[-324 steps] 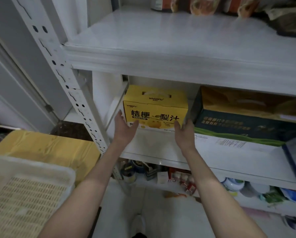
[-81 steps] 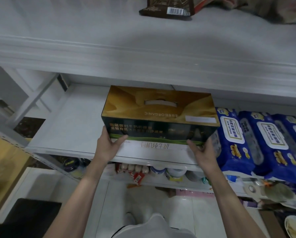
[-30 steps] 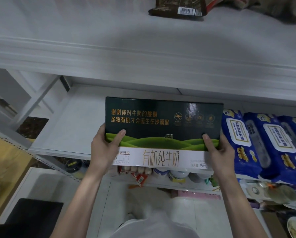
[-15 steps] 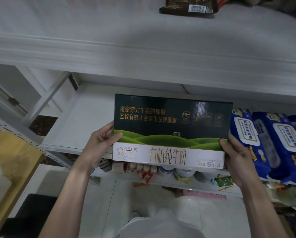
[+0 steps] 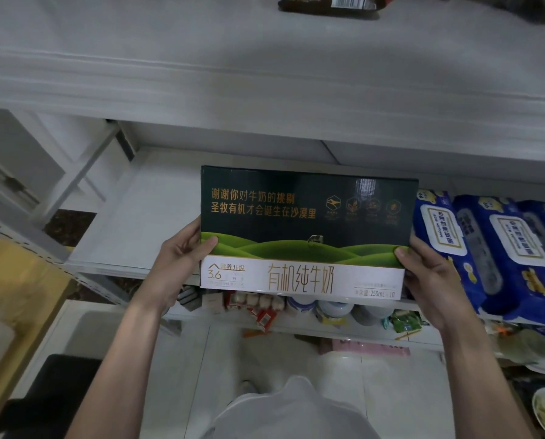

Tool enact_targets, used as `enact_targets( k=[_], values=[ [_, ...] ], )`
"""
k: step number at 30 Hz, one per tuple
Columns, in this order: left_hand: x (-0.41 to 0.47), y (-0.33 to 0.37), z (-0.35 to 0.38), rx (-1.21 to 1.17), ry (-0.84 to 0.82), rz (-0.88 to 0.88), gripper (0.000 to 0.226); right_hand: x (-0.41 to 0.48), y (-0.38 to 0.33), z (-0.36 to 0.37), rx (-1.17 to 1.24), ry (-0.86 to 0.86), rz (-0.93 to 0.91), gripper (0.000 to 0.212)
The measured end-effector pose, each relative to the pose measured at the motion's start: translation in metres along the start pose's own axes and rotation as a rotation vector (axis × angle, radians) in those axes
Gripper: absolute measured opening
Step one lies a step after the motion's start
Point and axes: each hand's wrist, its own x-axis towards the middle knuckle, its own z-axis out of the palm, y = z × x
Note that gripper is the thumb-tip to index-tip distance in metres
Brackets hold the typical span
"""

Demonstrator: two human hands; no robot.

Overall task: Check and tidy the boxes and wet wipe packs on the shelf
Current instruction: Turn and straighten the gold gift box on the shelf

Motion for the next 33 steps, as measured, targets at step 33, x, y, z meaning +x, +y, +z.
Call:
enact_targets(
  k=[33],
  values=[
    [-0.001, -0.032, 0.031, 0.277, 0.044, 0.115, 0.084, -0.022, 0.044, 0.030, -0.297, -0.026, -0.155, 0.077]
  ],
)
